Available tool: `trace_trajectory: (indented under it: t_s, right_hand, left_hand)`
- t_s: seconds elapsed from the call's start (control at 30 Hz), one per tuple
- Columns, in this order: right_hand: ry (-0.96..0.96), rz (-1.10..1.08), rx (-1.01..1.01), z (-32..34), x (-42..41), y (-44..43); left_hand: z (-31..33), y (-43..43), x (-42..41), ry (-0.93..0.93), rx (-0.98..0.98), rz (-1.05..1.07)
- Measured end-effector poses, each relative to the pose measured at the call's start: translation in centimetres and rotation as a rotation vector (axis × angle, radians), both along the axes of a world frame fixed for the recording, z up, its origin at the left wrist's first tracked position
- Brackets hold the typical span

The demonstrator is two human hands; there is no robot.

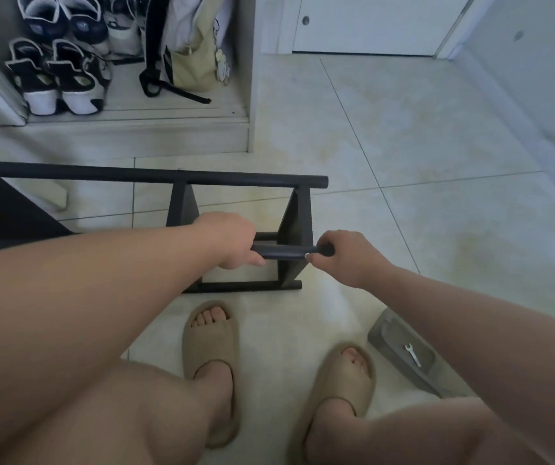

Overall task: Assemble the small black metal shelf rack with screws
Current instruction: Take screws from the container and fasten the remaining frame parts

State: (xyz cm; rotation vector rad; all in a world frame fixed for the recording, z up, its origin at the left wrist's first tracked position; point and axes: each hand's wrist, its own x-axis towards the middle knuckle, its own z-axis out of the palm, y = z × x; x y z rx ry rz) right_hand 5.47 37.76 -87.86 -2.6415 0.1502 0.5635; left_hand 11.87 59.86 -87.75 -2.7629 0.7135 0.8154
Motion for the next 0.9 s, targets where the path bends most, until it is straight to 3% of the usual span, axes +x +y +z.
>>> trace_trajectory:
  t_s: [0.37, 0.6, 0.9]
  right_hand:
    - [0.062, -0.216, 0.093, -0.3, -12.4, 1.5]
    - [0.204, -0.095, -0.013, 1.0, -17.8, -0.3]
    - [0.248, -0.015, -0.039, 1.1, -21.8, 1.7]
  left_hand:
    - [1.3, -0.6, -8.2, 0.198, 0.079, -0.059]
    - [-0.6, -1.4, -13.1, 0.235, -0.027, -0.099]
    - [0.6, -0.6, -17.0, 0.323, 0.027, -0.101]
